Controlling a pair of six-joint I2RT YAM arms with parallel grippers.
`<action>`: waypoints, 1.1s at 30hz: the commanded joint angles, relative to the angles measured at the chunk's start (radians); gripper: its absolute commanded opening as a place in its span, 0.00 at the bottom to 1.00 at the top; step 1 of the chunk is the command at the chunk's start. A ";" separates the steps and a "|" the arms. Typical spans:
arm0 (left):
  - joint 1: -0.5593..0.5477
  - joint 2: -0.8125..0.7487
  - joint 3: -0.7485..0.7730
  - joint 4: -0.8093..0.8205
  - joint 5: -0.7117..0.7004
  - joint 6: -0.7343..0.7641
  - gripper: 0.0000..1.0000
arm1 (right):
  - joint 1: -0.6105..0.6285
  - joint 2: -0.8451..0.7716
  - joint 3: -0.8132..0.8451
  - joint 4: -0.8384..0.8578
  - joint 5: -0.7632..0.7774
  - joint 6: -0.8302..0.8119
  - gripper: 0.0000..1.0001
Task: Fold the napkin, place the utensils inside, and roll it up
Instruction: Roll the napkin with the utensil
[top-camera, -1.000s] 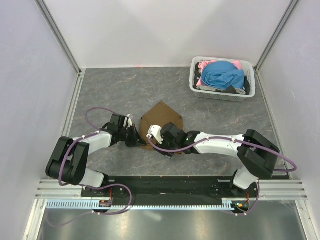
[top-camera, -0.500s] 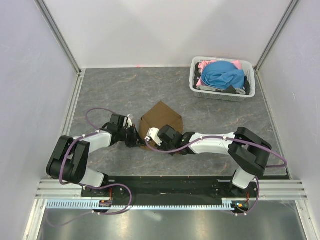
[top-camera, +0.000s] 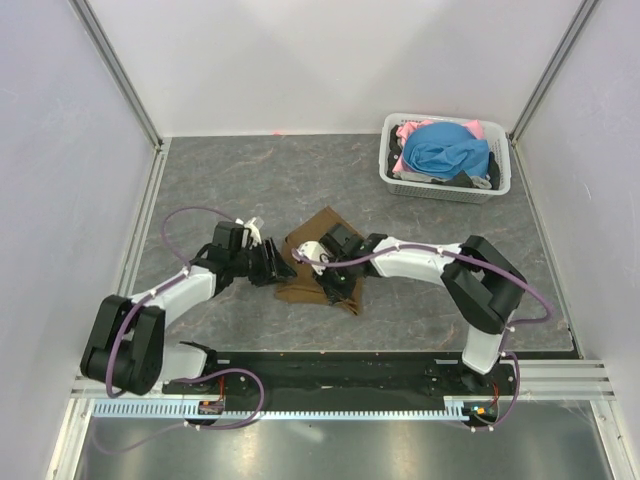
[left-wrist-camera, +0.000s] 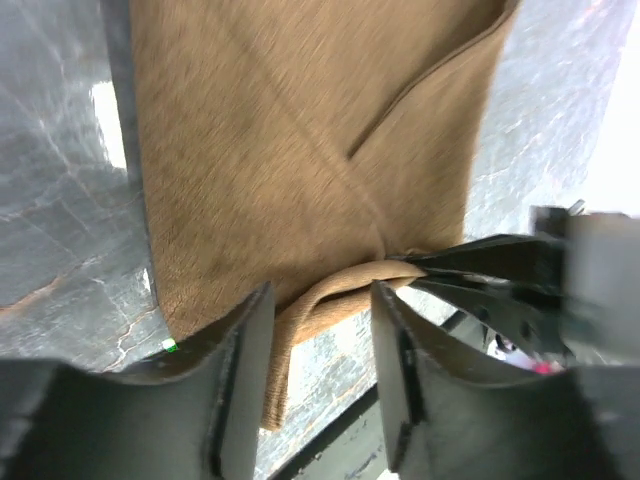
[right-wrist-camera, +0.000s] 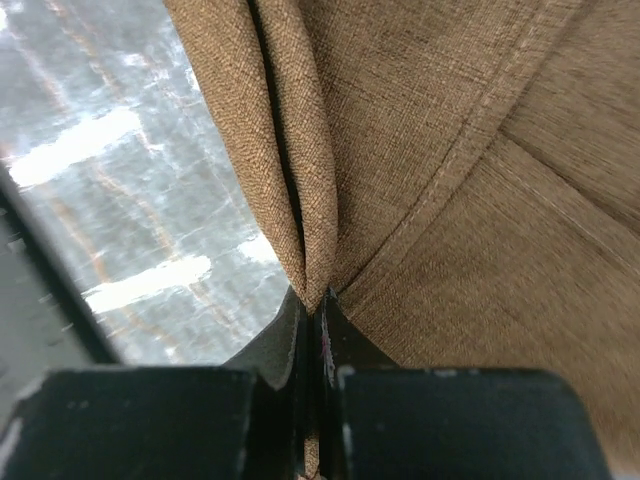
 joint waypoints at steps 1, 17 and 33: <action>0.006 -0.113 0.012 0.031 -0.071 0.063 0.58 | -0.059 0.091 0.089 -0.141 -0.271 -0.011 0.00; 0.002 -0.303 -0.147 -0.038 -0.202 0.048 0.79 | -0.234 0.385 0.241 -0.243 -0.602 -0.028 0.00; 0.002 -0.123 -0.173 0.137 -0.234 0.023 0.64 | -0.265 0.442 0.251 -0.241 -0.635 -0.032 0.00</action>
